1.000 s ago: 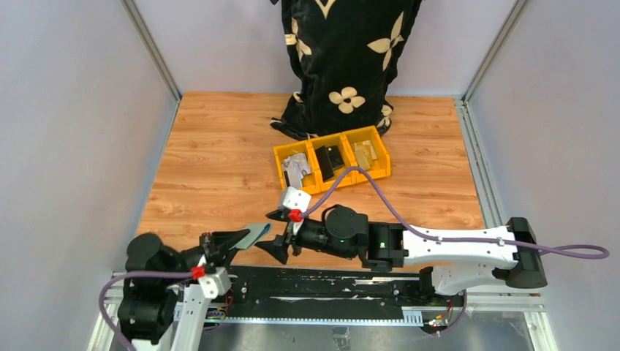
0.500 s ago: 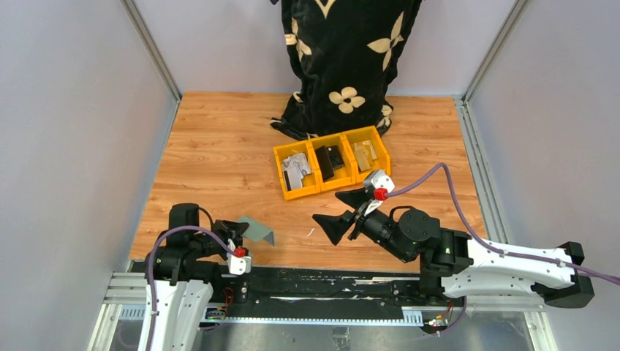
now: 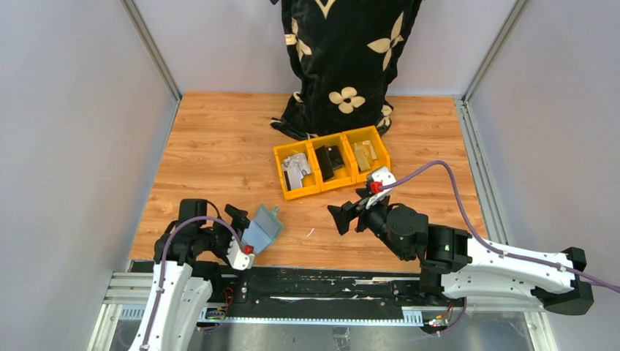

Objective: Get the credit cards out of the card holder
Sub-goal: Place the card holder at the center of the board, then reset both arms

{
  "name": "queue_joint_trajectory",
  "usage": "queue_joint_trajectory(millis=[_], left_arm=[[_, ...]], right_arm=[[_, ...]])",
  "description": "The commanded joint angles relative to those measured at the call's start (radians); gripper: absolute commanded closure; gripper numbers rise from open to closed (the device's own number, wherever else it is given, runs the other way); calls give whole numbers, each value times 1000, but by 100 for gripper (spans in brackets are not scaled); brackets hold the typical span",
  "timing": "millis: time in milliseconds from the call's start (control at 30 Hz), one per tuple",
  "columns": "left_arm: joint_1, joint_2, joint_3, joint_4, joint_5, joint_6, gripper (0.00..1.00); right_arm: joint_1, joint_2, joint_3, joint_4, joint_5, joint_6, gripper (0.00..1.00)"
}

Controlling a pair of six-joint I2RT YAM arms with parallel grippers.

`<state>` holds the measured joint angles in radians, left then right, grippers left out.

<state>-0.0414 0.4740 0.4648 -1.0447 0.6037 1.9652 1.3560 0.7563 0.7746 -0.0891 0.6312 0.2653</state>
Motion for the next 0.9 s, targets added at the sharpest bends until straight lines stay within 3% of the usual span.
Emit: queue_joint_trajectory(millis=[0,233,367,500,633,867], left_arm=[[0,50,97,117,-46,-275,0],[10,121,192,311,-180,-933,0],[53,155,146,436,-166,-1220,0],[130,195,45,683,-133,-1520,0],[200,241,-54,975,-125,-1686,0],[204,397,-193,1441,-192,-1890,0]], right_arm=[[-67,-31,0,-87,122,29,11],[-264,-148,-66,-222,279,97,11],[-446,-223,-155,-233,321,94,10],[-582,-281,-268,-135,405,-10,8],[-733,-304,-390,56,398,-126,8],[-1056,-179,-542,330,267,-76,8]])
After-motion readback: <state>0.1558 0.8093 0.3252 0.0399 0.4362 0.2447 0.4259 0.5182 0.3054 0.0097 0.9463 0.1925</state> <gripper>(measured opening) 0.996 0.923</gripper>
